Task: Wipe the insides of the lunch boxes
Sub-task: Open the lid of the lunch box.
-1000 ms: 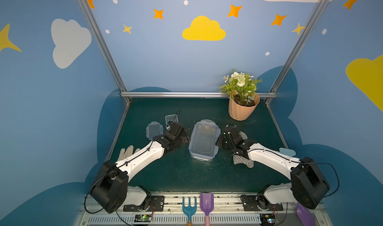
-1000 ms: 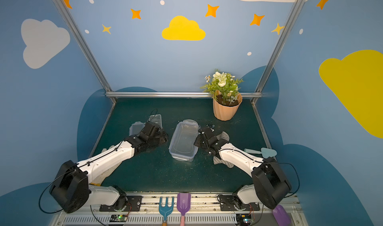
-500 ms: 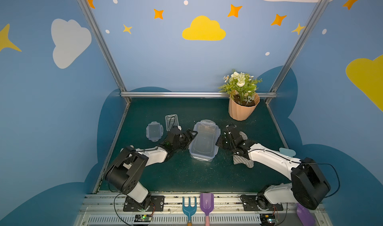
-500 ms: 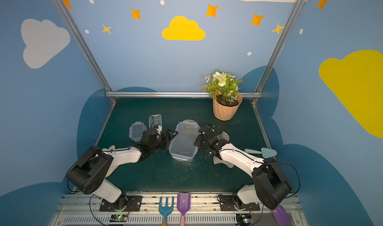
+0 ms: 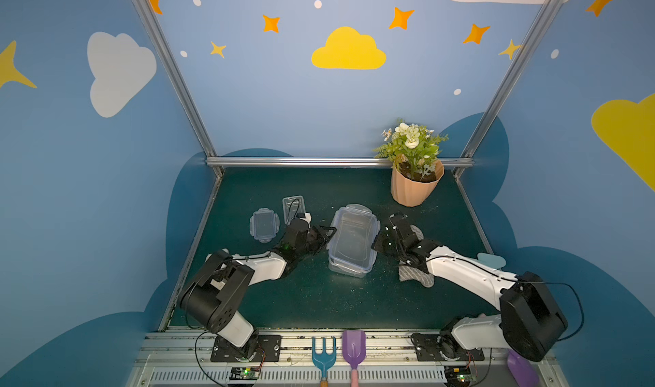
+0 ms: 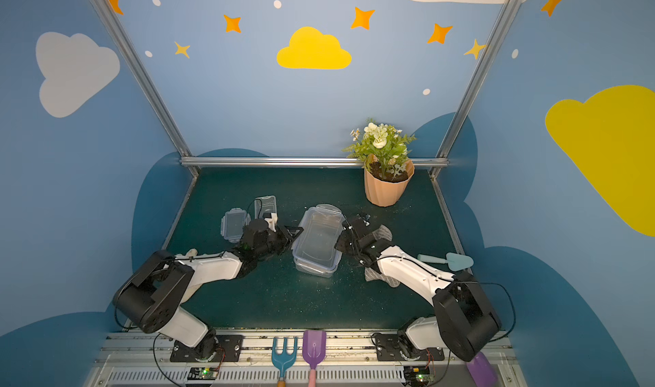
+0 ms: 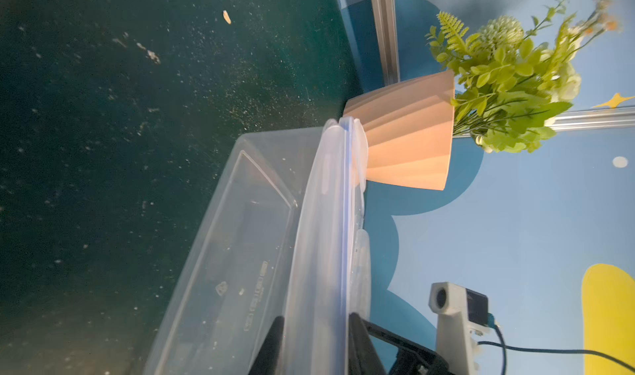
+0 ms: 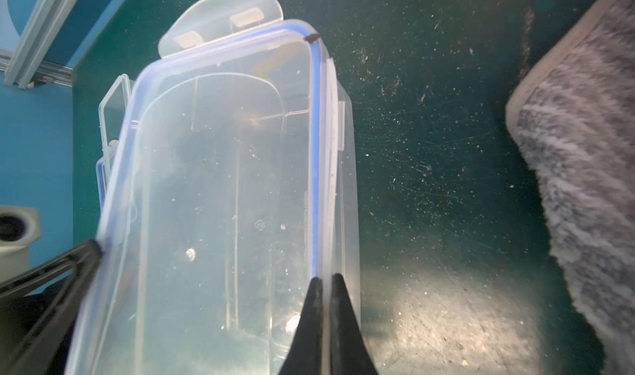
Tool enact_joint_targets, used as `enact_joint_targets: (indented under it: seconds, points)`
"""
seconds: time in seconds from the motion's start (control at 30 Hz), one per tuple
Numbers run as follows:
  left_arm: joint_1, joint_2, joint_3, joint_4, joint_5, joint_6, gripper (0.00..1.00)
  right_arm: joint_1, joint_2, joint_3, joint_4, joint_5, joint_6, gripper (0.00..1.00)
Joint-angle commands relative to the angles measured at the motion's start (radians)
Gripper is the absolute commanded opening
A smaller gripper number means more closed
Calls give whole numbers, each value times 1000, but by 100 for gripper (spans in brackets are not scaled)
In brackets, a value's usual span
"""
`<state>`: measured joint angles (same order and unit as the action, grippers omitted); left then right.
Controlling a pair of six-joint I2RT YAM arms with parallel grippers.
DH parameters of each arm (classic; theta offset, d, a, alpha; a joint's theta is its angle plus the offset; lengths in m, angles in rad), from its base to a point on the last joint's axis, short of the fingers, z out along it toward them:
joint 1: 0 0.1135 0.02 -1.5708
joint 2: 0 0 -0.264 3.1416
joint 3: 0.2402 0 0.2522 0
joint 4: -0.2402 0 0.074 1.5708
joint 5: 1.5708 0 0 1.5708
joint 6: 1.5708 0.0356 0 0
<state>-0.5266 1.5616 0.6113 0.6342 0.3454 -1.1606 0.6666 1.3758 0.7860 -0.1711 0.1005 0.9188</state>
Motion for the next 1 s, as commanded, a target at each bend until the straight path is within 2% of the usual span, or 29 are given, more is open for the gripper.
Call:
enact_joint_targets:
  seconds: [0.0, 0.07, 0.43, 0.57, 0.63, 0.73, 0.77, 0.87, 0.97]
  points:
    - [-17, -22, 26, -128, -10, 41, 11, 14, 16, -25, -82, -51, -9, 0]
    - [-21, -32, 34, -173, -25, 61, 5, 14, 16, -21, -86, -53, -11, 0]
    - [-37, -115, 55, -292, -92, 166, 5, 14, -3, -12, -110, -36, -18, 0]
    - [-45, -142, 76, -302, -85, 204, 4, 14, -12, -6, -111, -38, -17, 0]
    - [-48, -144, 94, -305, -62, 217, 4, 14, -20, 5, -122, -36, -24, 27]
    - [-55, -142, 119, -279, -26, 225, 5, 14, -49, 23, -154, -13, -38, 59]
    - [-59, -141, 131, -269, -13, 226, 4, 14, -66, 22, -164, -2, -41, 66]
    - [-74, -137, 167, -251, 13, 228, 4, 13, -127, 14, -192, 40, -28, 79]
    - [-83, -131, 204, -219, 45, 209, 4, 7, -203, 5, -228, 75, -26, 83]
